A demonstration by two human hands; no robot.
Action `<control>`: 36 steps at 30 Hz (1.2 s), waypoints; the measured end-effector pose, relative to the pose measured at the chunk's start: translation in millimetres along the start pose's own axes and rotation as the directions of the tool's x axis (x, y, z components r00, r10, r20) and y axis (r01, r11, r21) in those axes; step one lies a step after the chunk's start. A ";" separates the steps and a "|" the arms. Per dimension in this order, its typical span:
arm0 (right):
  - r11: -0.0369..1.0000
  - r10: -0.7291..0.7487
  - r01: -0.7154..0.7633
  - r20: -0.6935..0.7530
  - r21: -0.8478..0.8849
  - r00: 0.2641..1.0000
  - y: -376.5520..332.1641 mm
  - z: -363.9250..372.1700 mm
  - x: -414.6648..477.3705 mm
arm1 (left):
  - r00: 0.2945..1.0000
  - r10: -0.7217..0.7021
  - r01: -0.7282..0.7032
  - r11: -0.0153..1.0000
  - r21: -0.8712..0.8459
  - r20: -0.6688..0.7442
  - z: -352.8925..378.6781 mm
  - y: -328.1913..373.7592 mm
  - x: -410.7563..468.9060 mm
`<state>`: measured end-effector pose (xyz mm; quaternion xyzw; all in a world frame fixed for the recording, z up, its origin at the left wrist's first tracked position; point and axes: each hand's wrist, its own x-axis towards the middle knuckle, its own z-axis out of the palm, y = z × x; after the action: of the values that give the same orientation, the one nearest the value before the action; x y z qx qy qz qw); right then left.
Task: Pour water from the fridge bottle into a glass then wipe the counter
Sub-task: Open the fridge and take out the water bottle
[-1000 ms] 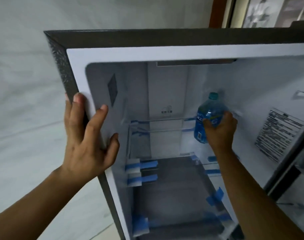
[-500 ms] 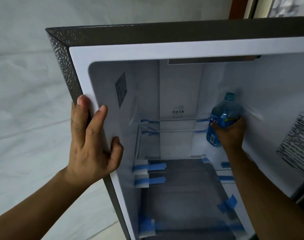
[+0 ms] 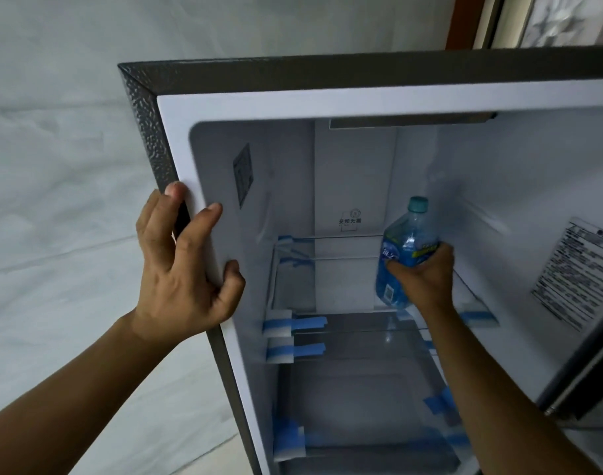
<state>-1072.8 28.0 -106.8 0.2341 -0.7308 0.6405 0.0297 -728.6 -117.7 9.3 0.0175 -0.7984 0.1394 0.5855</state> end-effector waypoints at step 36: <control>0.987 0.124 -0.154 -0.414 -0.041 0.902 -269.0 -119.2 -550.9 | 0.751 0.413 0.655 -0.360 -0.664 0.516 -184.2 203.6 -82.6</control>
<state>-511.6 289.9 -26.6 0.0405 -0.7458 0.6489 0.1451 -570.3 111.5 -58.7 -0.3179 -0.6711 -0.6685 0.0407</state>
